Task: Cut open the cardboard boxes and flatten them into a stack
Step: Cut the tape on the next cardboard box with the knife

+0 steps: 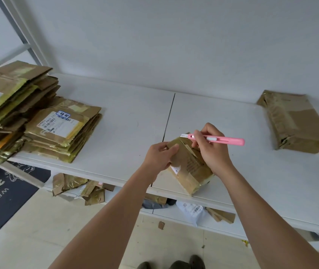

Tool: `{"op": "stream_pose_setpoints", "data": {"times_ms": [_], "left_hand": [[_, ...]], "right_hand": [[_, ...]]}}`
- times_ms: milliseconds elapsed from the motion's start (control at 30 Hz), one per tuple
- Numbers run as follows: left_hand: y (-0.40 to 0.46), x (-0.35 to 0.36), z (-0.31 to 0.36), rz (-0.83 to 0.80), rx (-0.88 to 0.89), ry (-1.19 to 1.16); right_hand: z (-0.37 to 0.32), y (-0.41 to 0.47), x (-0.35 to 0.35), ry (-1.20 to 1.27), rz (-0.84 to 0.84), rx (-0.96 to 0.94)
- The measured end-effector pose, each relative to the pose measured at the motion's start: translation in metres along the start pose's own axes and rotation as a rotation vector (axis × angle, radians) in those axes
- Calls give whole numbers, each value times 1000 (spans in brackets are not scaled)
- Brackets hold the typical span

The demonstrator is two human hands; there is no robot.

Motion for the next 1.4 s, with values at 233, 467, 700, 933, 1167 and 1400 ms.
{"op": "stream_pose_setpoints", "data": {"times_ms": [233, 467, 700, 933, 1167, 1400], "left_hand": [[1, 0, -2, -4, 5, 3], [-1, 1, -1, 20, 24, 36], [1, 2, -3, 74, 67, 89], [1, 1, -3, 98, 63, 87], [3, 2, -3, 115, 75, 93], [0, 1, -1, 128, 69, 128]], "right_hand": [[-2, -1, 4, -149, -41, -128], [-8, -1, 8, -199, -116, -273], [-5, 2, 2, -284, -231, -290], [-2, -12, -10, -289, -250, -266], [16, -46, -40, -246, -323, -220], [13, -72, -54, -163, -246, -276]]}}
Point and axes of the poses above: each hand's wrist, its own y-axis towards the middle knuckle, its own x-axis out of the palm, z = x × y, the point moved 5 cm from there along y, towards the middle knuckle, and after that the axes turned 3 degrees about -y, right-handed, at the moved point
